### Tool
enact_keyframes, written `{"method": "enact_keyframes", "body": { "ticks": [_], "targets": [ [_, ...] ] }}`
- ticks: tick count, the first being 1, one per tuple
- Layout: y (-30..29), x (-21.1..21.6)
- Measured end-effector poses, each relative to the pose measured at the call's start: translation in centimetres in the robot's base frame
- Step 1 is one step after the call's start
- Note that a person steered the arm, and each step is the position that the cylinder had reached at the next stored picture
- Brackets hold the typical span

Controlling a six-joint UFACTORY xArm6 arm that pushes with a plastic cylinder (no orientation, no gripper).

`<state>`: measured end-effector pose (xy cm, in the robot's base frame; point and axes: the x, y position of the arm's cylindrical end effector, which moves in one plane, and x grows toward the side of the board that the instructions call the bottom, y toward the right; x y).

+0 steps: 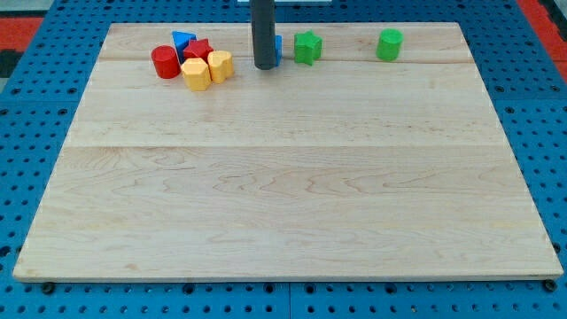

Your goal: Slightly push the yellow heart into the group of blocks

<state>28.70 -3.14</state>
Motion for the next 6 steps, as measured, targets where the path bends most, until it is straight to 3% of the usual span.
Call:
{"method": "enact_keyframes", "body": {
  "ticks": [2, 3, 6],
  "targets": [
    [-2.7, 3.1],
    [-6.4, 2.9],
    [-6.6, 0.6]
  ]
}}
